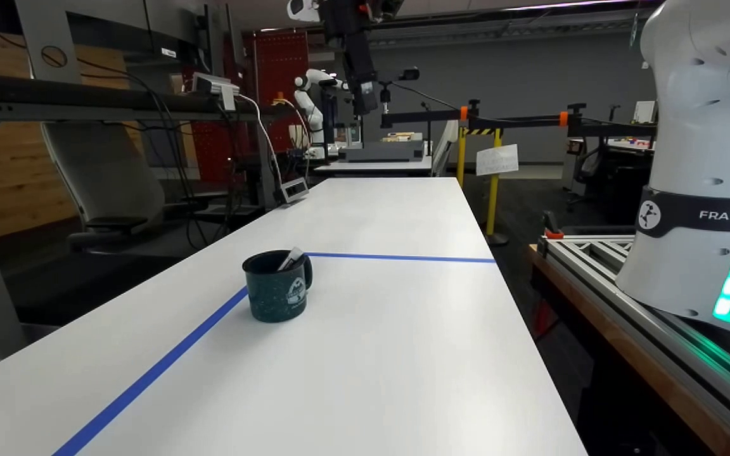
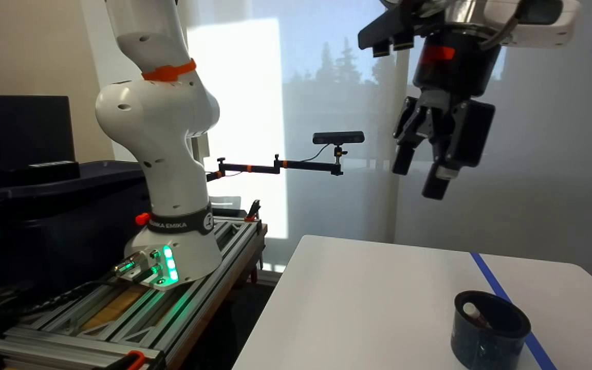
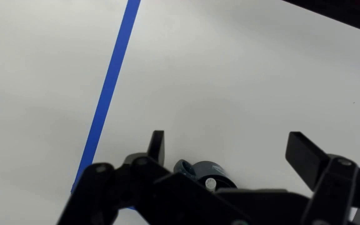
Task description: Remove the marker from the mug
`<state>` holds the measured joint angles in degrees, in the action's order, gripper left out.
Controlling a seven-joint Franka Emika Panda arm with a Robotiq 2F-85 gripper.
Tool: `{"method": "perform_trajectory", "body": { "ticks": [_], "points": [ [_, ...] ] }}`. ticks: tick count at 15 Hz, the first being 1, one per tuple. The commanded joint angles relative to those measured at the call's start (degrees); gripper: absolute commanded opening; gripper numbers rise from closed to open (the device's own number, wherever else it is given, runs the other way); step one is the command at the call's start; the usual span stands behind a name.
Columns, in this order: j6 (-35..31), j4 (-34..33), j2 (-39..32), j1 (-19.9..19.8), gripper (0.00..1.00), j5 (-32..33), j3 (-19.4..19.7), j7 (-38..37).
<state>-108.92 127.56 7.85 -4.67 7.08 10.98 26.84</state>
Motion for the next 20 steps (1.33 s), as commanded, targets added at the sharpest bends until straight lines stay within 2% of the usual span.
{"method": "perform_trajectory", "body": {
  "ticks": [1, 3, 5, 6, 9, 20],
  "points": [
    [0.78, -8.93, -8.47, -0.52, 1.00, 2.66, -0.76, 7.75],
    [0.25, -12.37, -11.90, -0.65, 1.00, 3.26, -1.61, 10.22],
    [0.63, -15.55, -14.82, -0.70, 1.00, 1.11, -2.73, 10.73],
    [-0.04, -11.43, -11.56, -1.28, 1.00, 1.66, -2.62, 9.31],
    [-0.01, -14.46, -14.69, -1.29, 1.00, 1.68, -3.66, 9.31],
    [-0.90, -18.52, -22.01, 0.42, 1.00, 4.95, -8.82, 11.05]
  ]
}}
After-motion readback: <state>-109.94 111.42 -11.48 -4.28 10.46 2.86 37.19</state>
